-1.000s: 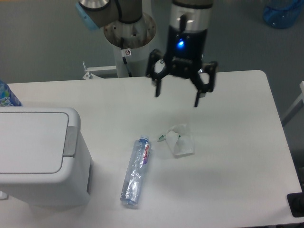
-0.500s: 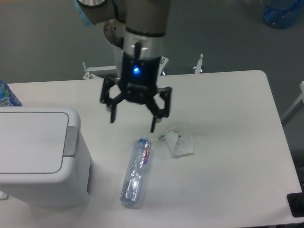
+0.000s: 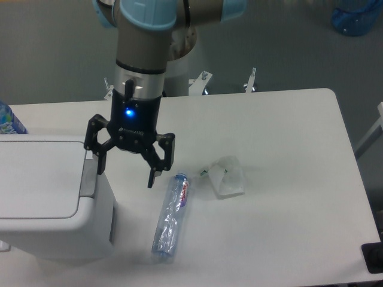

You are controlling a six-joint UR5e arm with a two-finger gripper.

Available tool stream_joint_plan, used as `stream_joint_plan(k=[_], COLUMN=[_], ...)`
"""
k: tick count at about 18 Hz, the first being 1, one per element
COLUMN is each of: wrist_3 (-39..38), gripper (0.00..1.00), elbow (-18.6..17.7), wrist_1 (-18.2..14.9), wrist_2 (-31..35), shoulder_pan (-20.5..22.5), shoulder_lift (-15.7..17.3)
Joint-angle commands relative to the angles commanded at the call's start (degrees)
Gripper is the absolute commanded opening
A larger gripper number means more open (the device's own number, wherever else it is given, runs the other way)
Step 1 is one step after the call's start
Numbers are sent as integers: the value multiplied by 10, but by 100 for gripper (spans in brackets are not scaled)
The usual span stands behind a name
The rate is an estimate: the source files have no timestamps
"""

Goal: Open the trash can
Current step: 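Press the gripper fingers down on the trash can lid edge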

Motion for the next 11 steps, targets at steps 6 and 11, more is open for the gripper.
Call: stream_joint_plan(k=[6, 11], wrist_3=[-1, 1], gripper=[100, 100], elbow=[0, -1], wrist_1=[0, 0], wrist_2=[1, 3], shoulder_pan=[-7, -11], shoulder_lift=[-6, -10])
